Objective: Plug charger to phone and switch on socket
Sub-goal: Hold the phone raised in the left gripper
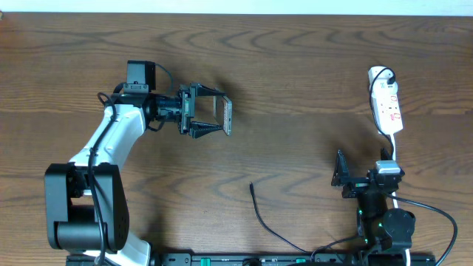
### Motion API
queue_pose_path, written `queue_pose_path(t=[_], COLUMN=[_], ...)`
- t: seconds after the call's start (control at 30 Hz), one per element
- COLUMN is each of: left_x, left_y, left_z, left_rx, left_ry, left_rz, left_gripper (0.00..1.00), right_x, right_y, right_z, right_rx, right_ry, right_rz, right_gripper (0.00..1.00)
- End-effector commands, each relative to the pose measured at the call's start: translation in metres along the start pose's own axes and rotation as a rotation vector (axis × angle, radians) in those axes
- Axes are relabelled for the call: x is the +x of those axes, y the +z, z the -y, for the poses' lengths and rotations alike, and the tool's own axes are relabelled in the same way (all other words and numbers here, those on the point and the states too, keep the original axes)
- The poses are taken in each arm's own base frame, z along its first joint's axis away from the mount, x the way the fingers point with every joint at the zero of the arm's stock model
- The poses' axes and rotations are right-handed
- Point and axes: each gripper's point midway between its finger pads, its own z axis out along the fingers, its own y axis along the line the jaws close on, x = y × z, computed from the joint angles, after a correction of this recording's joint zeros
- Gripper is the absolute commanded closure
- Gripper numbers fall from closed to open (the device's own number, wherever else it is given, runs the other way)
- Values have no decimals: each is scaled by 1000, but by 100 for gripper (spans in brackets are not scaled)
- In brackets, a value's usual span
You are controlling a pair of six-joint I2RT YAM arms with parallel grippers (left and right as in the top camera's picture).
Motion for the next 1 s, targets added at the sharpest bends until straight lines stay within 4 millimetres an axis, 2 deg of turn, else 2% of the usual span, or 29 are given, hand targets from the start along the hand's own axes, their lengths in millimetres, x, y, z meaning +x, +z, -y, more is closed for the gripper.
queue_pose_path(t=[0.0,0.17,0.4,0.5,0.6,0.7,0.97], left_x=[8,3,-16,-28,-28,-28,-27], left_y=[-3,-3,-5,-7,-8,-8,-9], left_z=[13,13,11,19,39,49,53], left_rx=[14,8,-12,-2,46,70,81], left_ry=[72,72,83,142,261,321,342], left_rz=[2,30,138,204,215,219,221], left_gripper=[93,93,93,93,93,93,93], right_x=[2,2,2,2,2,2,2], right_y=[0,0,0,0,0,0,0], right_z=[0,0,0,0,0,0,0], right_rx=[2,2,2,2,2,2,2], right_ry=[6,6,6,6,6,6,6], right_rz=[-6,-6,-6,-6,-6,-6,-6], right_gripper=[1,1,1,1,1,1,1])
